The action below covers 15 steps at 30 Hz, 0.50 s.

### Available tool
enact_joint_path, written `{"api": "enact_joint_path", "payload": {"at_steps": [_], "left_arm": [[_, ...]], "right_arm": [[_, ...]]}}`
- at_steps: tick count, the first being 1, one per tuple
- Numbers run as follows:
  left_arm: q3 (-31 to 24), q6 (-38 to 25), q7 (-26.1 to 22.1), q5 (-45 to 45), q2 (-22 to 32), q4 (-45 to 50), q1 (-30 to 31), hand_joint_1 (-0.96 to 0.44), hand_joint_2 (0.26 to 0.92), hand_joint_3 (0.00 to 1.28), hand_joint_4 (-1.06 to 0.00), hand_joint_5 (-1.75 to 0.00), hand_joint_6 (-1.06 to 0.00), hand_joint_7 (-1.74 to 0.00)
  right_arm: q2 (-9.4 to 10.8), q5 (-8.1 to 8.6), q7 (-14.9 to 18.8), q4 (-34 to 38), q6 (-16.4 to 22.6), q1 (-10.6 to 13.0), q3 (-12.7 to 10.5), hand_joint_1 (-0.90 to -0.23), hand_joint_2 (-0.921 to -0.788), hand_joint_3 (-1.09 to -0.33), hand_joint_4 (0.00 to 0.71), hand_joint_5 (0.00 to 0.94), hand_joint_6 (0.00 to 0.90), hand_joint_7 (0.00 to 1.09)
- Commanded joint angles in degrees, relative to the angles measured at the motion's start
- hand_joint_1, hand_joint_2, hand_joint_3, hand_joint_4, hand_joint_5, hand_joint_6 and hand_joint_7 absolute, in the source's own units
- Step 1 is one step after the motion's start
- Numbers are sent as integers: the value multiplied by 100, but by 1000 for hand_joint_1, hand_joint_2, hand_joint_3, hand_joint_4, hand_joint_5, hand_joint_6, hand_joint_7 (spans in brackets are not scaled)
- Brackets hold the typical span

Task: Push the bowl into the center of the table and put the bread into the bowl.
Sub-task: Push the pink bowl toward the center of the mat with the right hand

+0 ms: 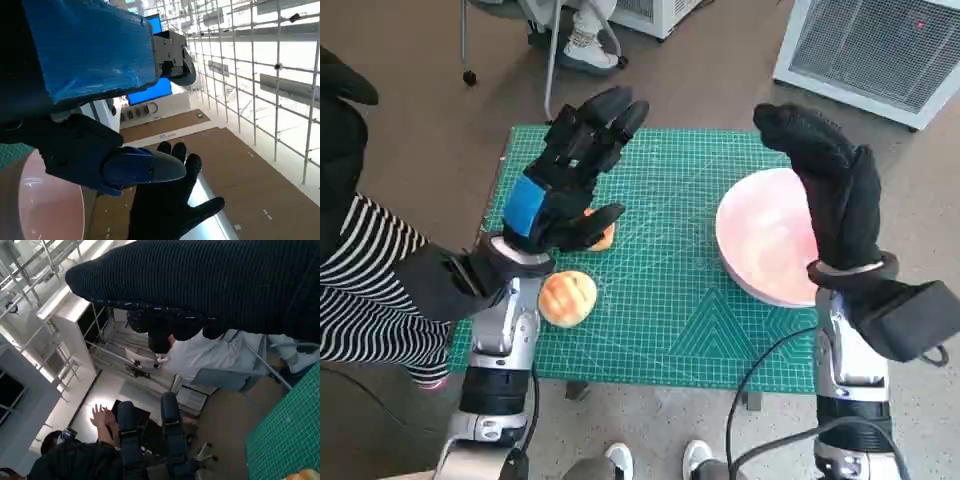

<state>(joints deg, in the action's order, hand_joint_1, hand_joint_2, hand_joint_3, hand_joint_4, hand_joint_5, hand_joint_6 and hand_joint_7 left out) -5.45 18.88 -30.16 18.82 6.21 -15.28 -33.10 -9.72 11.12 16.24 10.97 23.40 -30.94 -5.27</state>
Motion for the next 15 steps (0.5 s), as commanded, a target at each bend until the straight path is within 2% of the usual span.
{"api": "enact_joint_path", "payload": {"at_steps": [1,15], "left_arm": [[-5,-34,-25,62,4,48,-3,-578,921,299,-97,-203,1,-607],[11,-11,-9,14,6,62,40,-584,921,295,-94,-210,1,-605]], "right_arm": [[20,22,36,7,-73,41,7,-763,-921,-736,179,1,3,583],[43,38,41,79,-41,23,5,-759,-921,-736,179,1,2,584]]}}
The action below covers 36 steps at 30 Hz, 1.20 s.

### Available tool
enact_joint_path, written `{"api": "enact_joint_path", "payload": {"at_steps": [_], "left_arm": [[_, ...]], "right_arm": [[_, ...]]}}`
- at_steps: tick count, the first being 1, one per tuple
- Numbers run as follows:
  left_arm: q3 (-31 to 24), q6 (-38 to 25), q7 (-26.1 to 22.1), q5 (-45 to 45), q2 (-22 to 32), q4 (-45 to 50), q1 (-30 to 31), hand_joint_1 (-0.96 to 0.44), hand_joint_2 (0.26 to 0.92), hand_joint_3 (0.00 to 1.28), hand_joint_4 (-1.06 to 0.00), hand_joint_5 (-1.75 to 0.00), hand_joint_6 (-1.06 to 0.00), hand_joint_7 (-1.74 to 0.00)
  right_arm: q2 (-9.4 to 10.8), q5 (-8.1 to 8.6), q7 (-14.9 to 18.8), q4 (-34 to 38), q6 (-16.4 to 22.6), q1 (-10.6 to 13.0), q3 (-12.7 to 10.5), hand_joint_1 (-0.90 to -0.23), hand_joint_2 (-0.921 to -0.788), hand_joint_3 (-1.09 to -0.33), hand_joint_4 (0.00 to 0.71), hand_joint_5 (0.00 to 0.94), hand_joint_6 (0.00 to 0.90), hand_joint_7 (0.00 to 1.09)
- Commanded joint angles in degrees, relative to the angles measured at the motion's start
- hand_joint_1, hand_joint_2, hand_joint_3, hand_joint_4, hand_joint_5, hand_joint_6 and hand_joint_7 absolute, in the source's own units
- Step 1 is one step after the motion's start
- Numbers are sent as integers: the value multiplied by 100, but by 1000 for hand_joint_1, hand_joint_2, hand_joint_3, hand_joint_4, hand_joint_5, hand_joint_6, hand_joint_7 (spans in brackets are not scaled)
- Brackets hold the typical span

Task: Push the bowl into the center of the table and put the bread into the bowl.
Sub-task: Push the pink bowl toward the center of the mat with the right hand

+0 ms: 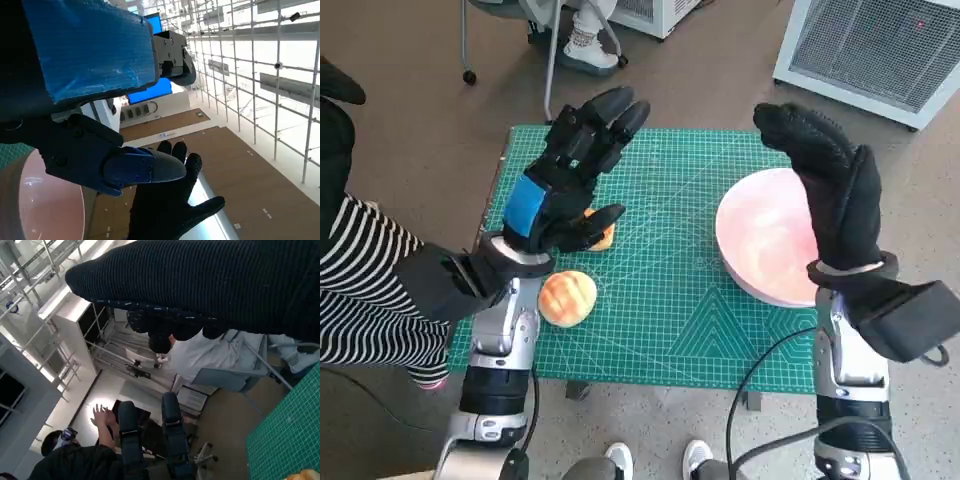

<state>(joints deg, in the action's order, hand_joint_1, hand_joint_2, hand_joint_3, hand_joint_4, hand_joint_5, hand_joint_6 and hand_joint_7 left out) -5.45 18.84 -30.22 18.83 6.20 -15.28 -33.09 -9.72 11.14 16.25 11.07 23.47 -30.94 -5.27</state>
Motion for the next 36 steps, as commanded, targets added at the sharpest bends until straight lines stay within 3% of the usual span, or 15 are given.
{"api": "enact_joint_path", "payload": {"at_steps": [1,11,15,20,29,32,36], "left_arm": [[11,-12,-3,14,8,67,41,-585,921,295,-94,-210,1,-605],[4,-5,-16,2,31,40,51,-588,921,295,-92,-214,1,-605],[-10,-21,-19,21,45,60,53,-588,921,295,-91,-216,1,-605],[-31,-21,-18,39,64,95,74,-587,921,293,-92,-219,1,-604],[-65,18,5,26,77,25,91,-589,921,293,-91,-221,1,-599],[-71,34,11,17,75,2,90,-593,921,293,-91,-221,1,-599],[-73,49,35,-4,63,-16,84,-604,921,296,-92,-220,1,-594]], "right_arm": [[47,34,37,69,-50,22,7,-759,-921,-736,179,1,2,584],[37,92,85,143,7,55,-50,-767,-921,-733,182,2,4,586],[-122,266,230,154,10,104,-240,-769,-921,-728,185,3,8,587],[-379,467,310,281,116,228,-640,-777,-921,-725,184,3,9,586],[-642,116,-476,947,555,418,-1347,-758,-921,-807,157,0,-1,526],[-710,133,-623,1249,610,400,-1509,-752,-921,-825,153,0,-1,515],[-809,301,-691,1801,598,326,-1719,-718,-921,-850,150,0,-1,503]]}}
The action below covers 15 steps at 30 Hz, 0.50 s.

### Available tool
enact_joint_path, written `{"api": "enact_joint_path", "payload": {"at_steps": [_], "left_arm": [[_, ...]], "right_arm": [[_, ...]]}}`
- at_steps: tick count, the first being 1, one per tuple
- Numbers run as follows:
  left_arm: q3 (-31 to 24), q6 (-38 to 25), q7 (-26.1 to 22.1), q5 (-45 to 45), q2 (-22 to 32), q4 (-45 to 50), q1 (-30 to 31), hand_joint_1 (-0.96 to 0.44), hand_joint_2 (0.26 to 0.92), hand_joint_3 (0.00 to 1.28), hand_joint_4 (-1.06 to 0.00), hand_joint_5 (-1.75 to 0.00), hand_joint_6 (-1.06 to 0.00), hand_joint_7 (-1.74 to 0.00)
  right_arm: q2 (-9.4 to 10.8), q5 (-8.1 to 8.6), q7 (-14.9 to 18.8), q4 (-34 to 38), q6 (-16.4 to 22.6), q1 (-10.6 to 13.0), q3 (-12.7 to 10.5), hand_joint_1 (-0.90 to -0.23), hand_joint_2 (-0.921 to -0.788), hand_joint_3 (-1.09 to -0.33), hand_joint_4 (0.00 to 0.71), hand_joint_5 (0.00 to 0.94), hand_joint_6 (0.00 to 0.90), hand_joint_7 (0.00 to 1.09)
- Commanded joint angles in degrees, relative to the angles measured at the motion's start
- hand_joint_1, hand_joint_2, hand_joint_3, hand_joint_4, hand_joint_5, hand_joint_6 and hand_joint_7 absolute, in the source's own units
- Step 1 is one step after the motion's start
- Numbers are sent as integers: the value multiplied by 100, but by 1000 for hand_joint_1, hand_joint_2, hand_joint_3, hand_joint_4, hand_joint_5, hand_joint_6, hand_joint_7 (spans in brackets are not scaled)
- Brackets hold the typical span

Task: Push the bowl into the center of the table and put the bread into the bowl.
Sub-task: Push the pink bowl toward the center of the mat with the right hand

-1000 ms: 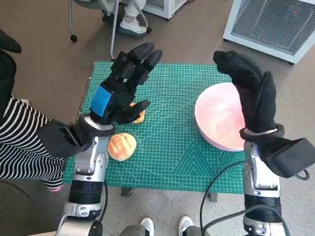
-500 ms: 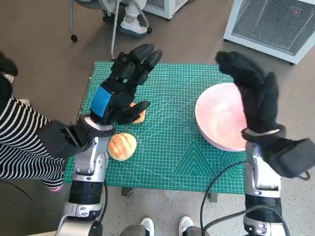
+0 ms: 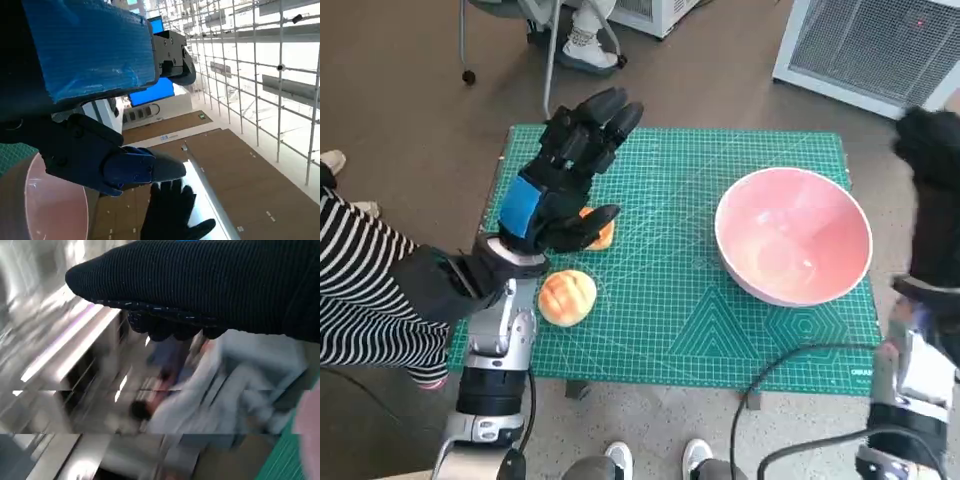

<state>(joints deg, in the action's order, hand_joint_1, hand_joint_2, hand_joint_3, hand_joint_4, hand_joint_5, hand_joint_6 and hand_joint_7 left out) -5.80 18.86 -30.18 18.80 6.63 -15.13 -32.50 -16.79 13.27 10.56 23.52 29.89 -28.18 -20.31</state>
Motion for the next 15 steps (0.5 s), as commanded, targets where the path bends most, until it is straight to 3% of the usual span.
{"api": "enact_joint_path", "payload": {"at_steps": [1,9,15], "left_arm": [[-36,51,36,-7,16,-32,23,-606,921,297,-93,-220,1,-592],[-14,99,79,-59,-8,-73,5,-622,921,303,-95,-219,1,-586],[7,102,109,-91,-12,-54,11,-624,921,305,-95,-218,1,-586]], "right_arm": [[-126,151,-102,716,-52,22,-266,-711,-921,-856,148,0,-1,500],[-234,525,80,1951,-89,-280,-568,-701,-921,-868,138,0,-1,450],[-285,633,183,3003,-139,-607,-684,-697,-921,-859,138,1,7,466]]}}
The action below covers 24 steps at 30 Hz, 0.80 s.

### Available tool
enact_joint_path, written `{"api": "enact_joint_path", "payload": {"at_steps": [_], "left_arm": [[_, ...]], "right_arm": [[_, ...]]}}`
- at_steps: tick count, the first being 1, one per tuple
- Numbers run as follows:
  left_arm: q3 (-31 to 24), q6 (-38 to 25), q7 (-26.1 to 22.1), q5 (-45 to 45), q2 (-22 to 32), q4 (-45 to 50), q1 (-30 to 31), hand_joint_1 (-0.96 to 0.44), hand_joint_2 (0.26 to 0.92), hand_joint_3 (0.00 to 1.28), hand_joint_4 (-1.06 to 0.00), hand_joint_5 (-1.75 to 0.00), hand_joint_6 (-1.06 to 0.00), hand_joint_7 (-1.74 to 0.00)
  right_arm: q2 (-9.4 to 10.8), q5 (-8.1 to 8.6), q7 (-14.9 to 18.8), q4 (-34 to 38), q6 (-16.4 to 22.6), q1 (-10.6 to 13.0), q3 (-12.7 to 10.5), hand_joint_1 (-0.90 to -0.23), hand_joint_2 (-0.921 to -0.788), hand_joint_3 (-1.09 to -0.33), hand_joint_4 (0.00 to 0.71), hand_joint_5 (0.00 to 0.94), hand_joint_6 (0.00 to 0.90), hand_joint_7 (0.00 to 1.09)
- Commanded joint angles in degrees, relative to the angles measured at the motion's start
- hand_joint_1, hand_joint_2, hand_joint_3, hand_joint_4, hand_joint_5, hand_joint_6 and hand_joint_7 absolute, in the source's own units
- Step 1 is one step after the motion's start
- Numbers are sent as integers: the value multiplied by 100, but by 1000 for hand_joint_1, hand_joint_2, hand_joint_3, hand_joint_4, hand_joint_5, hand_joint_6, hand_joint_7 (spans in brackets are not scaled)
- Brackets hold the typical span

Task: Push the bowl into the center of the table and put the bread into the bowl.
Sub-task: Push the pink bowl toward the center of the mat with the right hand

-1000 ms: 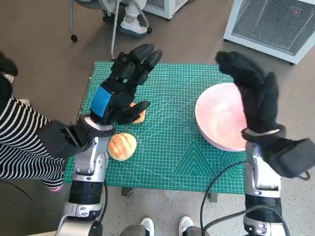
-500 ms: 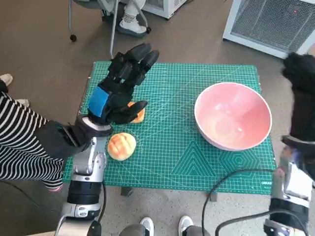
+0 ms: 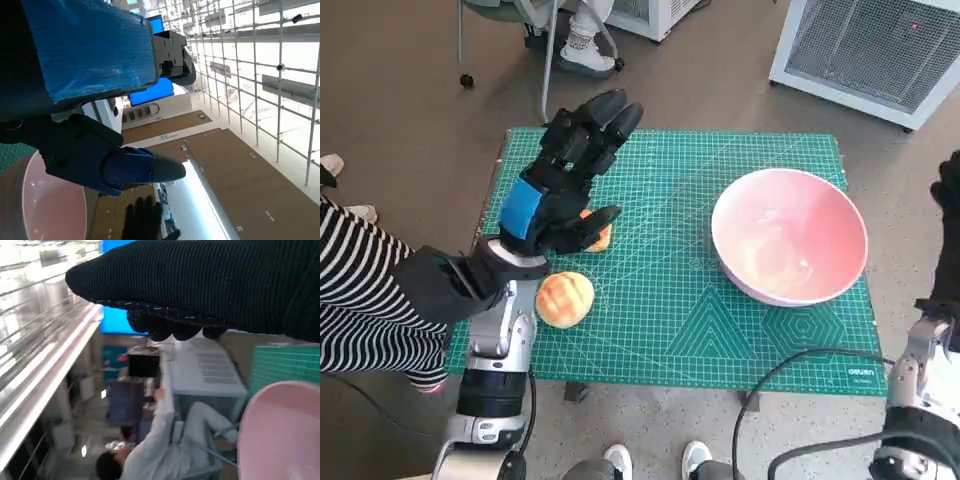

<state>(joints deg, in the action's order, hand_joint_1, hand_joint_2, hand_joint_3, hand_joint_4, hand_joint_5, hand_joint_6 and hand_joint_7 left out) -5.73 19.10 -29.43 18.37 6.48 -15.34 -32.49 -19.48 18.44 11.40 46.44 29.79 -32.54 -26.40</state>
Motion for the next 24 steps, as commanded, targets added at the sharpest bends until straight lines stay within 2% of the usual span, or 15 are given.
{"api": "enact_joint_path", "payload": {"at_steps": [1,5,13,24], "left_arm": [[0,81,35,-51,6,-32,11,-624,921,305,-95,-218,1,-586],[-9,96,23,-47,24,-35,16,-624,921,305,-96,-217,1,-586],[-36,99,-4,-23,74,-20,22,-615,921,304,-93,-214,1,-588],[-36,78,-14,-24,111,22,67,-614,921,303,-96,-211,1,-586]], "right_arm": [[-20,117,116,851,-135,-222,-86,-692,-921,-858,138,1,8,467],[2,173,176,1402,-251,-423,-142,-679,-921,-857,138,0,10,469],[205,267,133,2035,-577,-746,-173,-660,-921,-857,138,1,23,464],[467,299,235,2404,-883,-1092,-253,-651,-921,-849,147,2,82,414]]}}
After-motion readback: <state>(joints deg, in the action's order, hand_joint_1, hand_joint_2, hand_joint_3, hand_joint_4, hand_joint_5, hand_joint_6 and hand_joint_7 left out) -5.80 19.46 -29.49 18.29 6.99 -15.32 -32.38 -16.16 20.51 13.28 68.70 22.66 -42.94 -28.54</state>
